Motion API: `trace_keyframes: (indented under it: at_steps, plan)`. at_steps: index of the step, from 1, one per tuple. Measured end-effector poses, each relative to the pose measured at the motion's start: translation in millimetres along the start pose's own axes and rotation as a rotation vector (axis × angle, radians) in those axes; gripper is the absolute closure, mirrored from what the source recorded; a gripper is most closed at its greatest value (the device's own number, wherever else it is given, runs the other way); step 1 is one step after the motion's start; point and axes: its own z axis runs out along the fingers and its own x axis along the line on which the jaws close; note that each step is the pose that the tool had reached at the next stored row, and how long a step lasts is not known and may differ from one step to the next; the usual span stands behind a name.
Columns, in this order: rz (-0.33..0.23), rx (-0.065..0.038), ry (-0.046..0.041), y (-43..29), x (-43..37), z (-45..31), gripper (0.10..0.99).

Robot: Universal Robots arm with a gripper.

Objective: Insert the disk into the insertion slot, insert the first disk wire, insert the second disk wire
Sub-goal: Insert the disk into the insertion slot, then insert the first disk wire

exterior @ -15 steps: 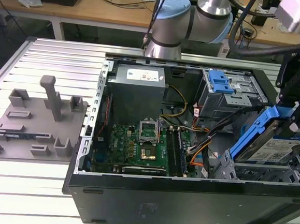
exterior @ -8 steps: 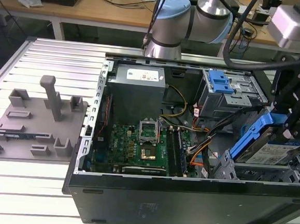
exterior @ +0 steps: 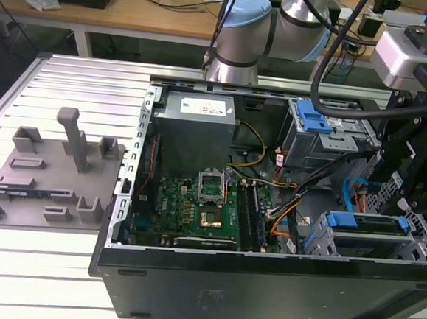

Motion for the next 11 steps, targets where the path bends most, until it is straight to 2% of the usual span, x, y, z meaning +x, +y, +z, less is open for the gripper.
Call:
trace_keyframes:
  at_steps: [11]
  plan:
    - [0.0, 0.0, 0.0002, 0.0, 0.0, 0.1, 0.584]
